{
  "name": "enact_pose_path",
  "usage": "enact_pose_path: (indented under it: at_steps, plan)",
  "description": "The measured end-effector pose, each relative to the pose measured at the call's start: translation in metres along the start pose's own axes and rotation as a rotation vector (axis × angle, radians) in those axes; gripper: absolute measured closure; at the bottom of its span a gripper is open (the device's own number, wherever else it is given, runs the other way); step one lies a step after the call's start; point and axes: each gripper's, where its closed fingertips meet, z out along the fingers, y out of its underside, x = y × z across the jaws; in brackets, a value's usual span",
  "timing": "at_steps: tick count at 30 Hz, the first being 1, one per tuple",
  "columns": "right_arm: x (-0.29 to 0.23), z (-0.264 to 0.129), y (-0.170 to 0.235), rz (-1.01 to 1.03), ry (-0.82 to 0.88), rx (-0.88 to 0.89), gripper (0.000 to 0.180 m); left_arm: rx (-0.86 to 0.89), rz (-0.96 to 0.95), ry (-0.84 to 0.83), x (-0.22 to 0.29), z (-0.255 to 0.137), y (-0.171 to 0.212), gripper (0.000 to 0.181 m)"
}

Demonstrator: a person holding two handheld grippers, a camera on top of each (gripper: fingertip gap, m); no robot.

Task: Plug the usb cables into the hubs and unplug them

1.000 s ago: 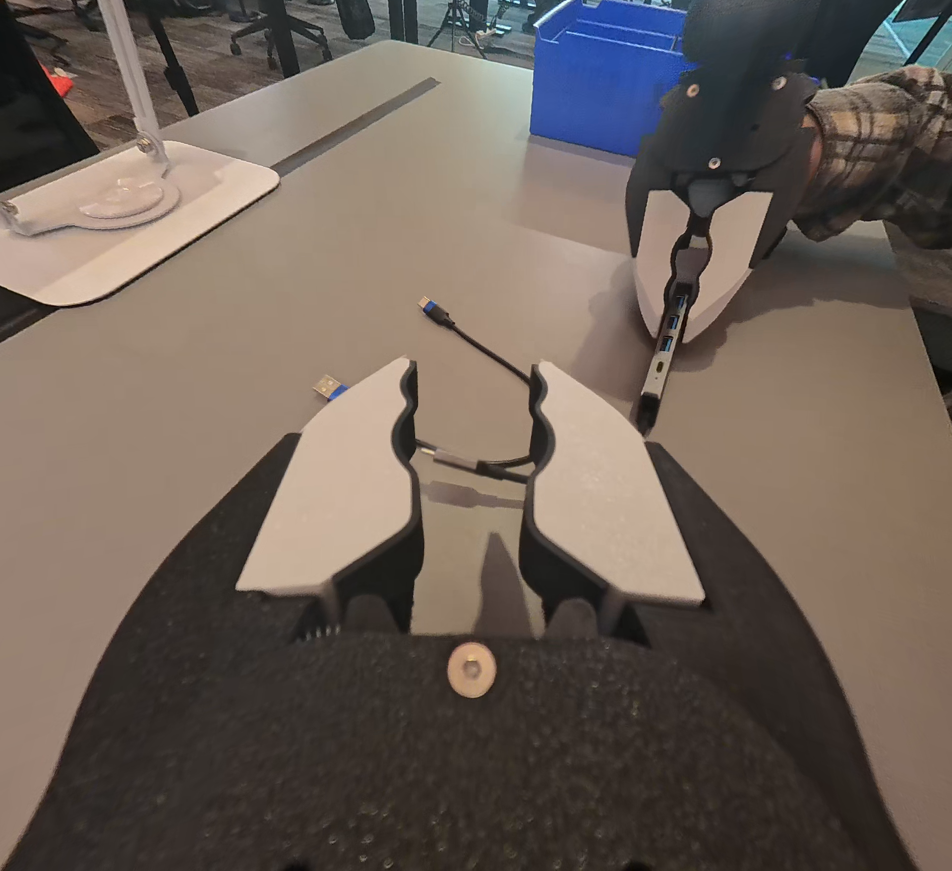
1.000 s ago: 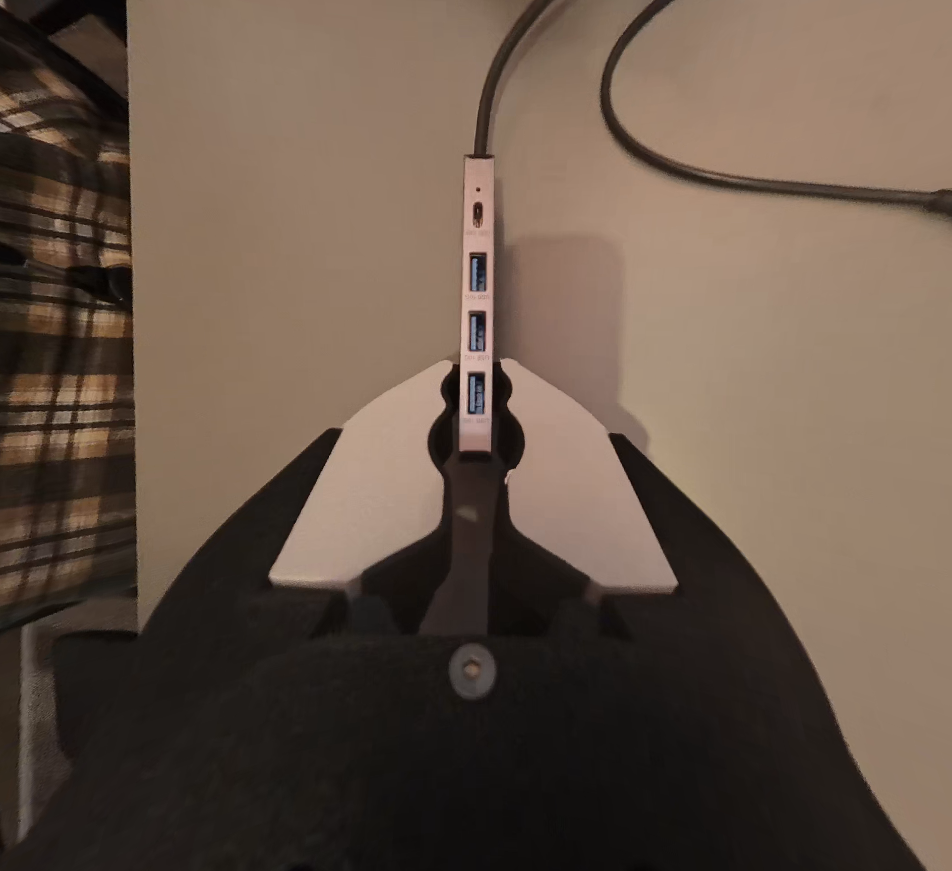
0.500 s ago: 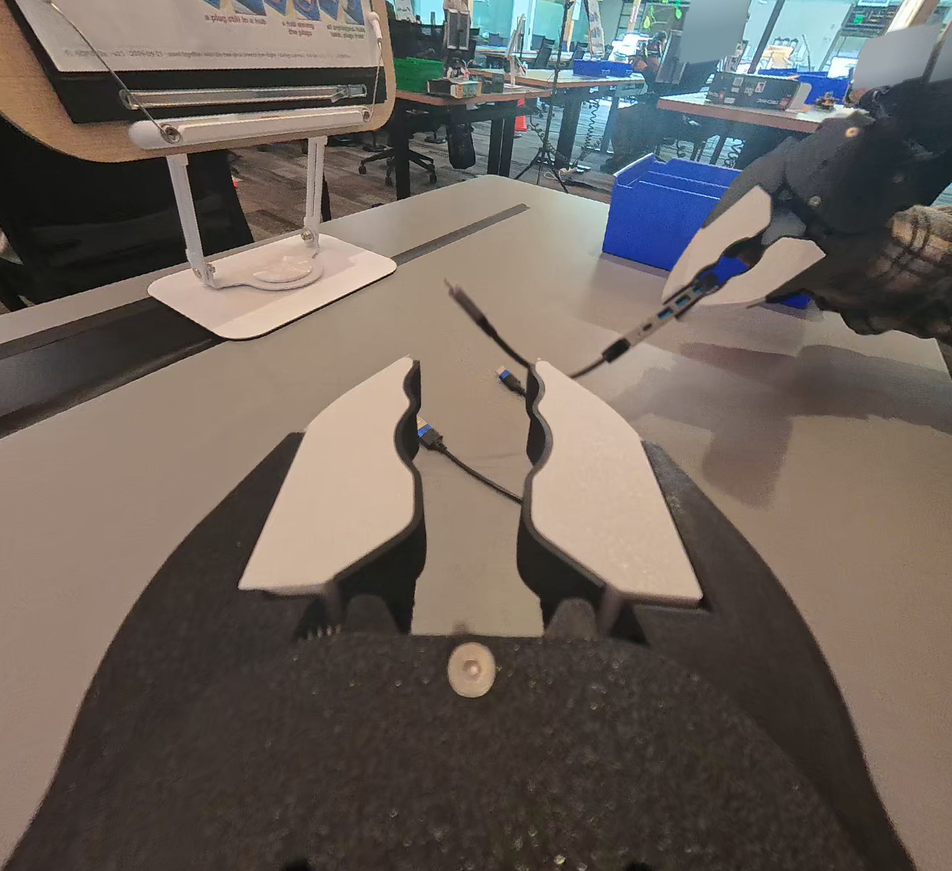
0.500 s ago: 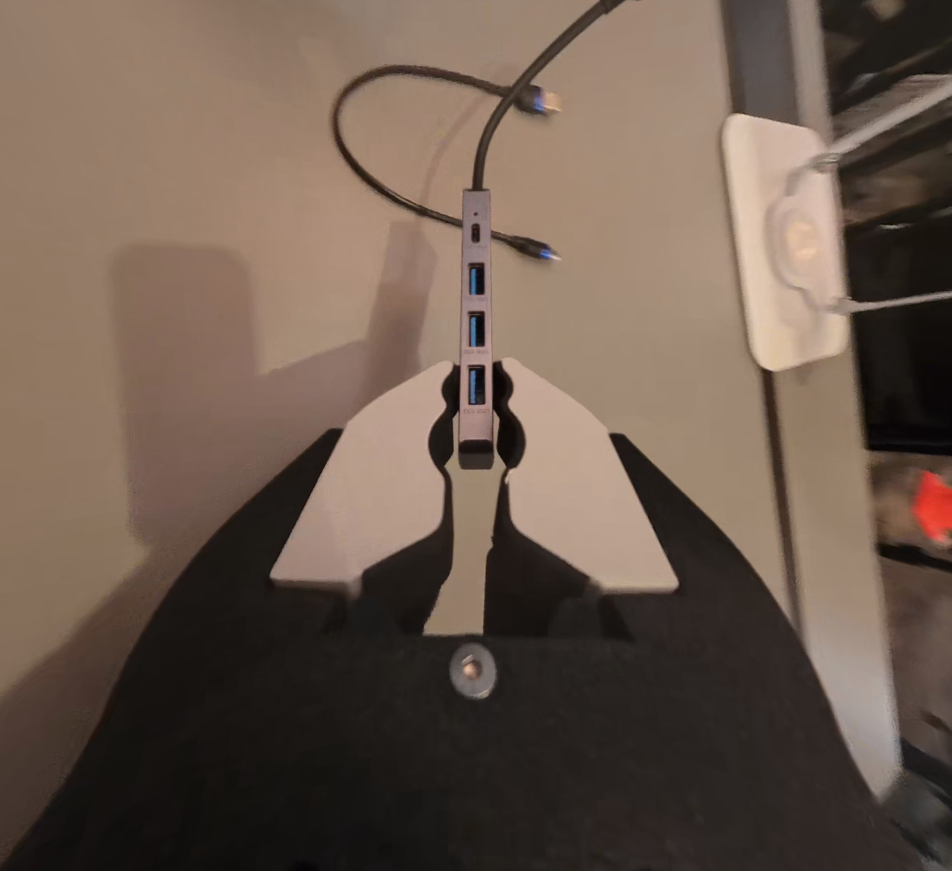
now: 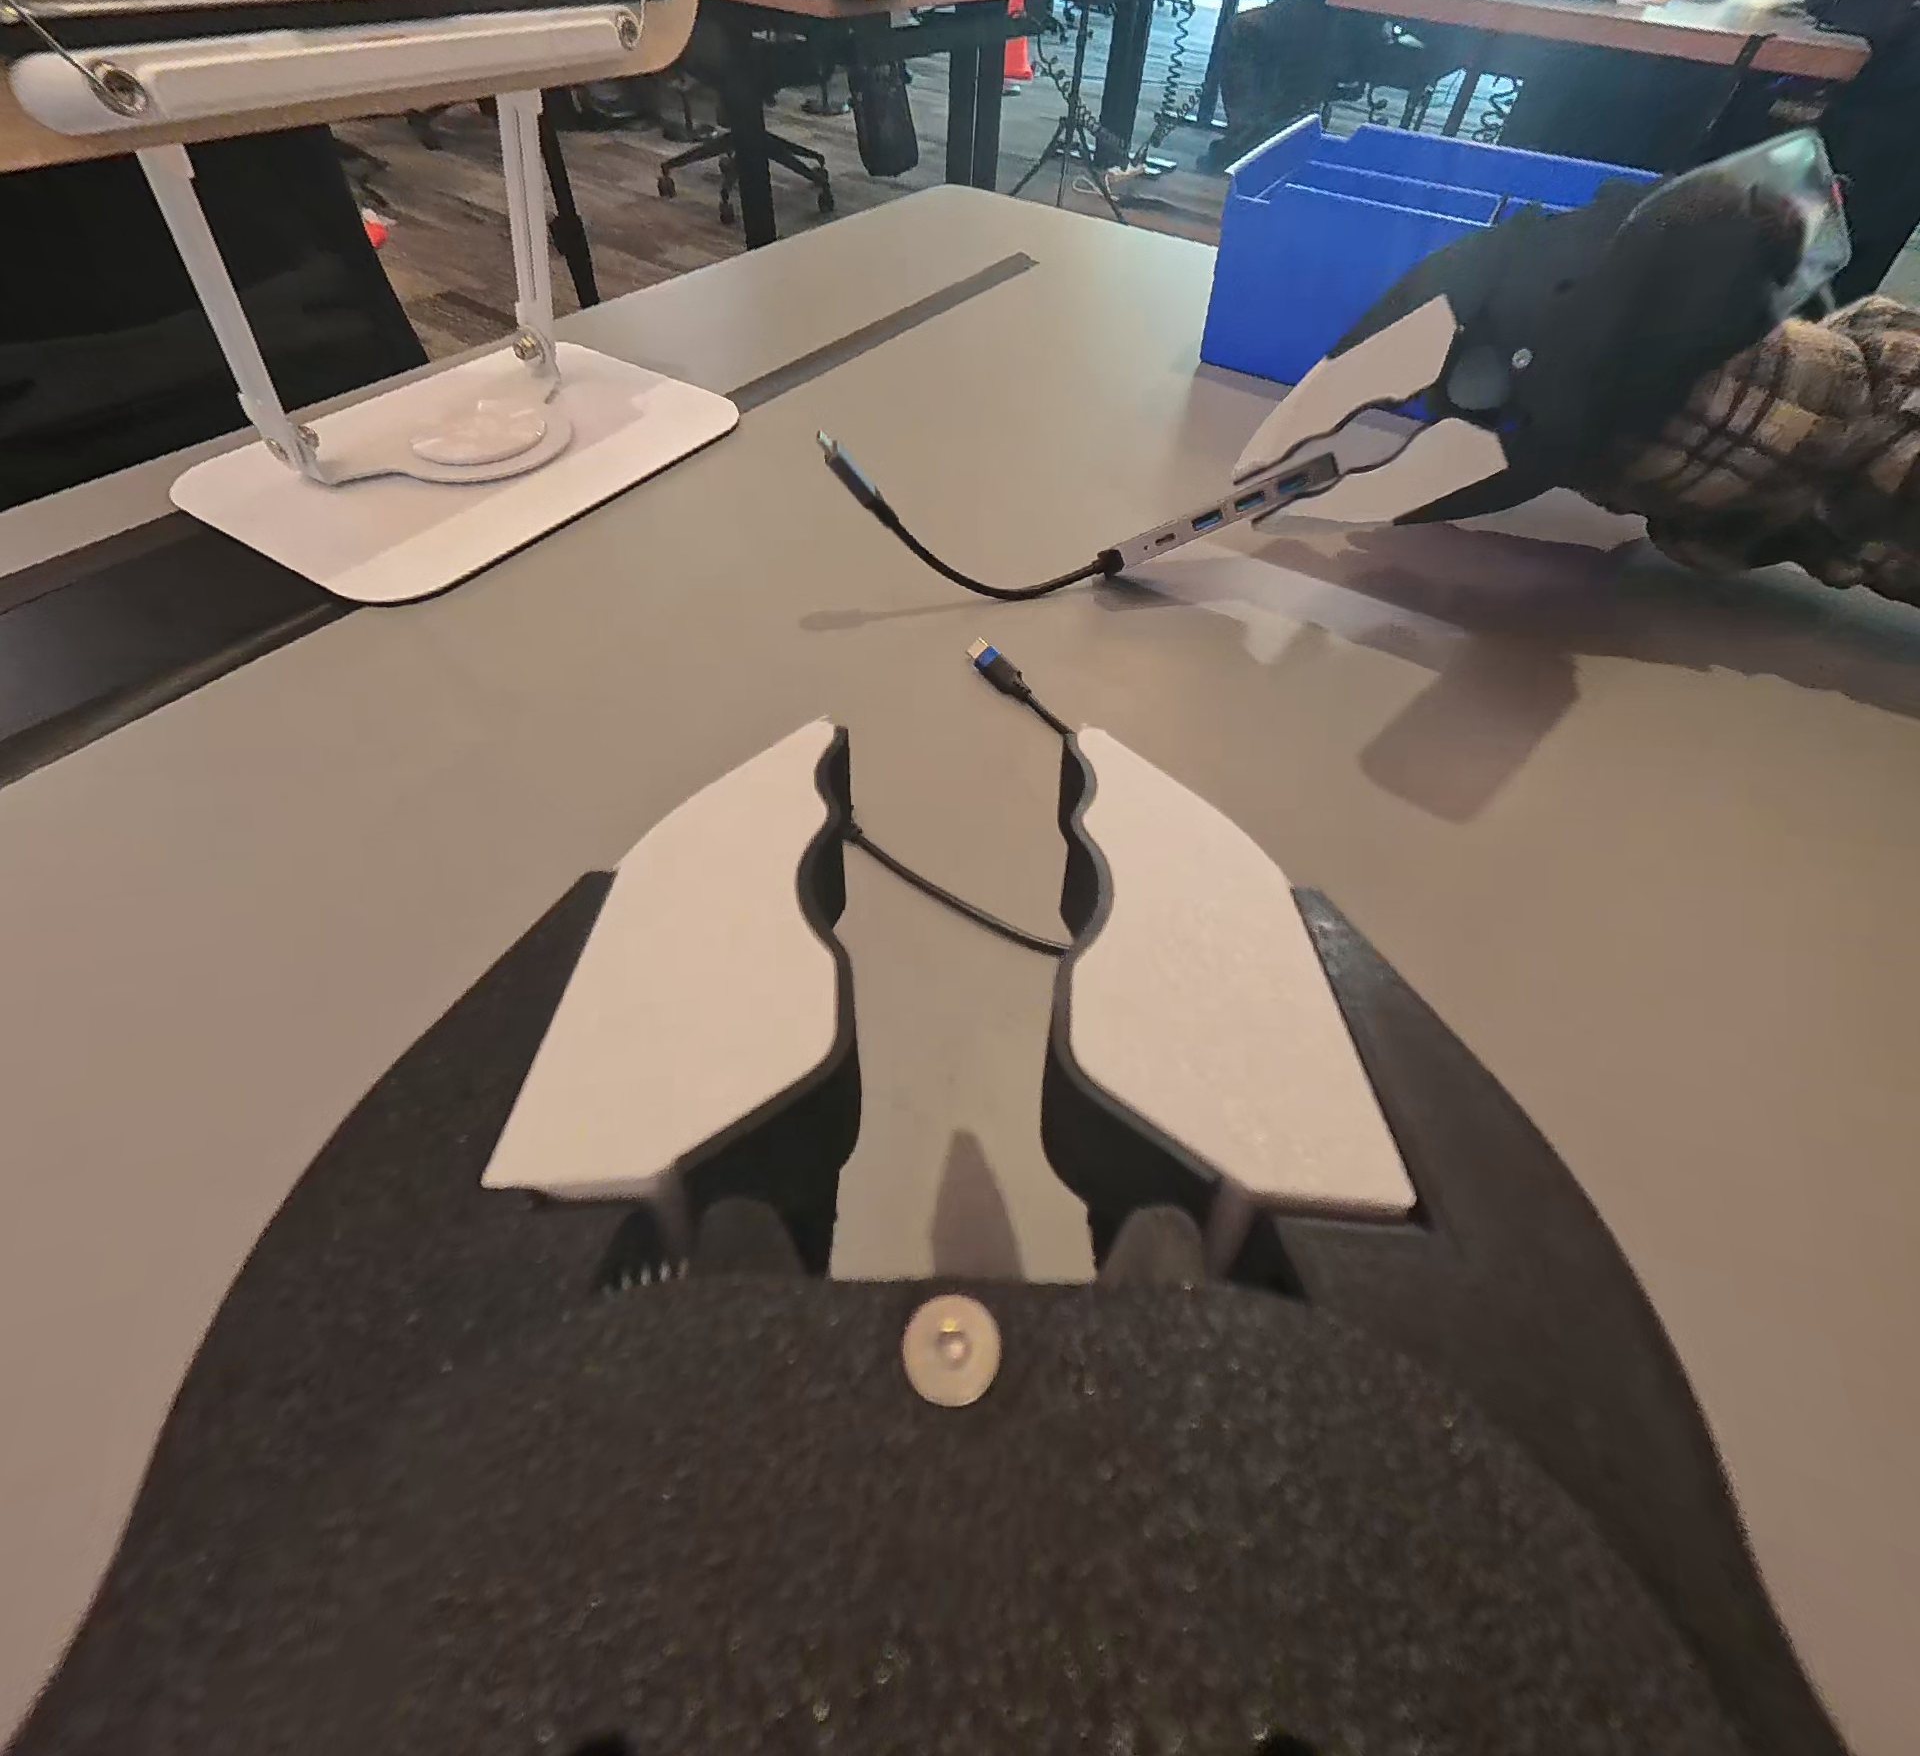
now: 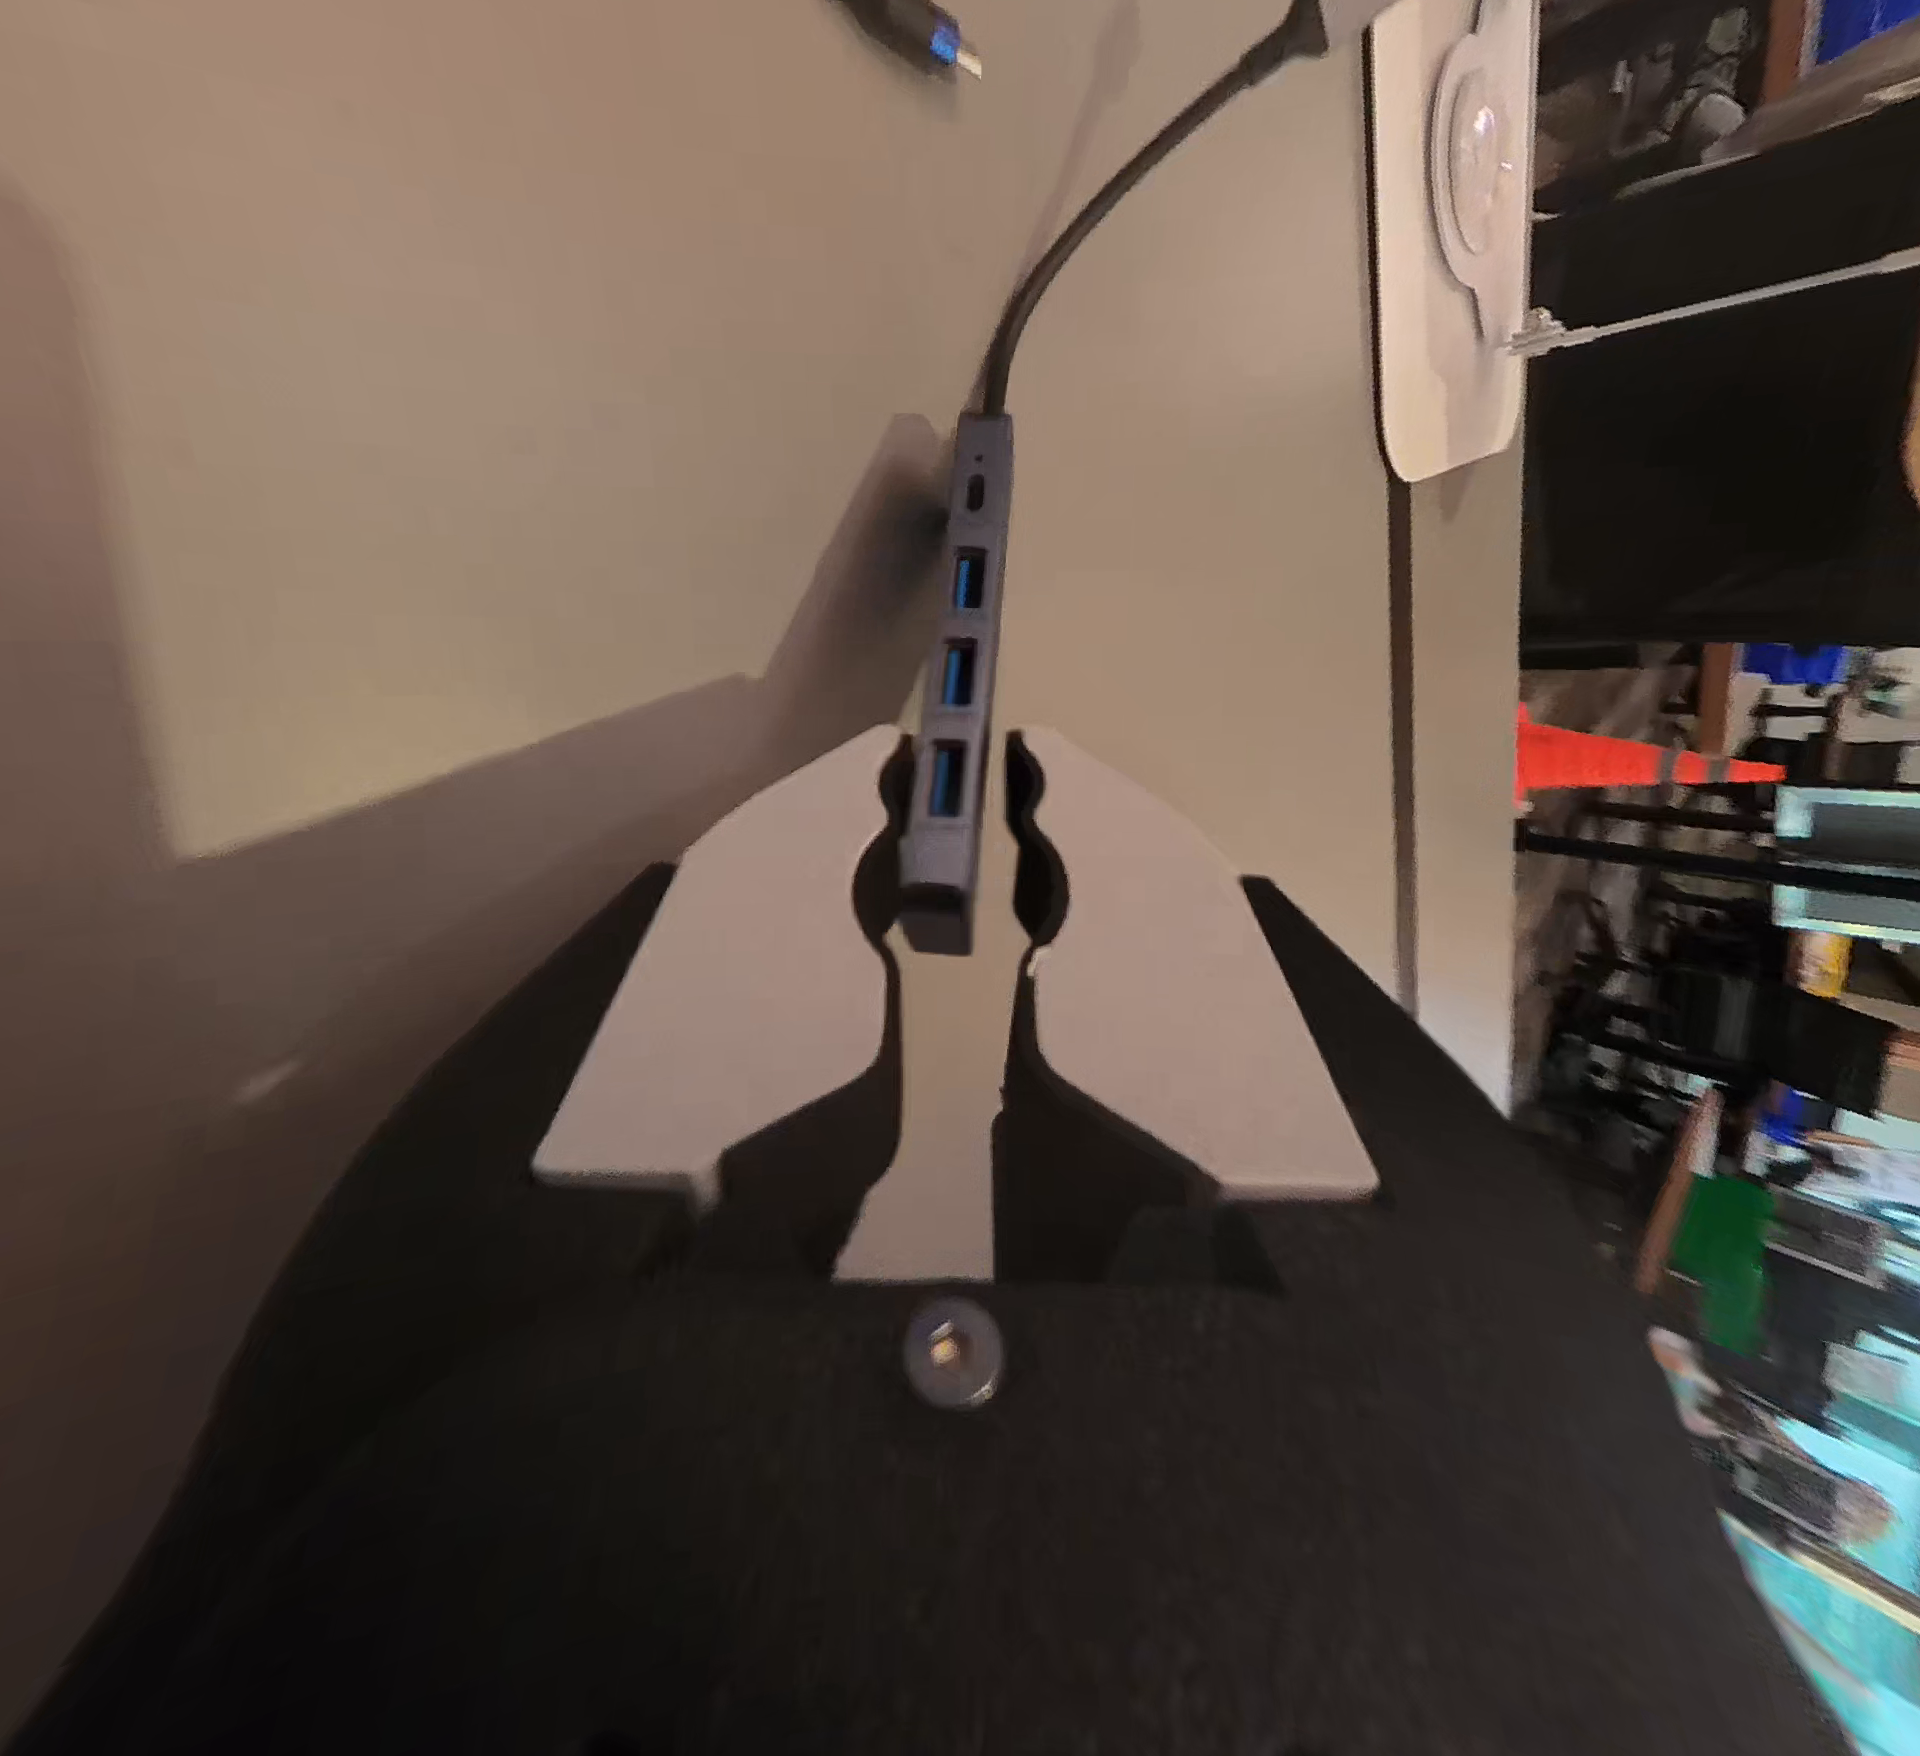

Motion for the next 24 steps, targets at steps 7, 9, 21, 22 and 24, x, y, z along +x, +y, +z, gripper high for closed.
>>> enact_pose_path:
  at_steps: [7, 9, 21, 22, 24]
  plan:
    - [-0.006, -0.016, -0.020, 0.177, -0.125, 0.119, 0.121, -0.015, -0.014, 0.015, 0.002, 0.001, 0.002, 0.143]
    - [-0.004, -0.023, -0.027, 0.267, -0.167, 0.168, 0.112, -0.023, -0.013, 0.021, 0.003, 0.003, 0.004, 0.142]
    - [-0.010, -0.023, -0.028, 0.731, -0.382, 0.155, 0.107, -0.028, -0.003, 0.016, 0.004, 0.004, 0.004, 0.139]
    - [-0.010, -0.021, -0.026, 0.740, -0.386, 0.143, 0.110, -0.029, -0.004, 0.017, 0.004, 0.004, 0.004, 0.139]
    - [-0.010, -0.015, -0.023, 0.750, -0.412, 0.101, 0.111, -0.033, -0.006, 0.021, 0.005, 0.004, 0.005, 0.139]
